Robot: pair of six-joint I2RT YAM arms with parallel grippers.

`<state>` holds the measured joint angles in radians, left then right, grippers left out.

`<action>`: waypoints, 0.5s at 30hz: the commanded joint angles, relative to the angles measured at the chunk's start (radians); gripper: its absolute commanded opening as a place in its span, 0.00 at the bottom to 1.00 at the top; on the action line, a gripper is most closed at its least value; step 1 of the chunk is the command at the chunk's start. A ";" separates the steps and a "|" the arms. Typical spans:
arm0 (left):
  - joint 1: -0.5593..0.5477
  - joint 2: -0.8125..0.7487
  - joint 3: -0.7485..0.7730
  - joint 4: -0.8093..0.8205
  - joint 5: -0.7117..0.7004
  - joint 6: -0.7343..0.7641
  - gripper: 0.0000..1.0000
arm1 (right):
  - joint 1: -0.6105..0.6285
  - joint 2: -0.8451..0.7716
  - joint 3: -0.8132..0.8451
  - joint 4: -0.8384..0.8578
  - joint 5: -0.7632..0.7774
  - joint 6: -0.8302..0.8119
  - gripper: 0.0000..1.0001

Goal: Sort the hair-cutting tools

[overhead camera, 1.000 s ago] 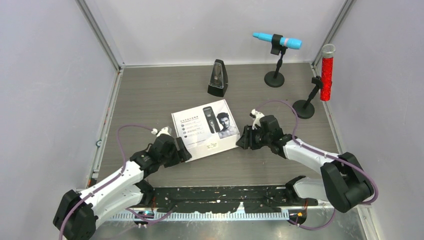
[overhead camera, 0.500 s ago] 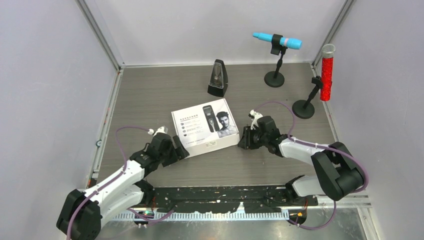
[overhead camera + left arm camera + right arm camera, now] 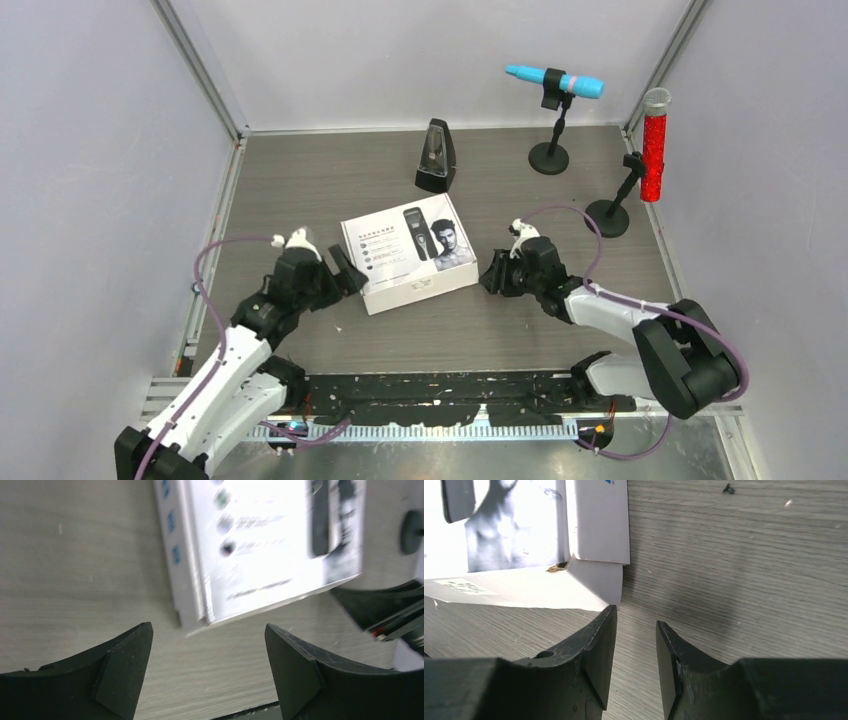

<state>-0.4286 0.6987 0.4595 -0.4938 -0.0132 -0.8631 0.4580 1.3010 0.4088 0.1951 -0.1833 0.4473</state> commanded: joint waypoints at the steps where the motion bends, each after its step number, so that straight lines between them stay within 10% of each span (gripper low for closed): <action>1: 0.061 0.090 0.222 -0.036 -0.016 0.164 0.88 | -0.002 -0.100 -0.007 -0.021 0.050 0.004 0.44; 15: 0.197 0.959 0.939 -0.001 0.208 0.471 0.96 | 0.089 -0.205 -0.040 -0.044 0.066 0.038 0.44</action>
<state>-0.2588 1.4906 1.2381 -0.5079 0.0887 -0.5007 0.5098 1.1114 0.3714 0.1337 -0.1413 0.4667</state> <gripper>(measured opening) 0.958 0.442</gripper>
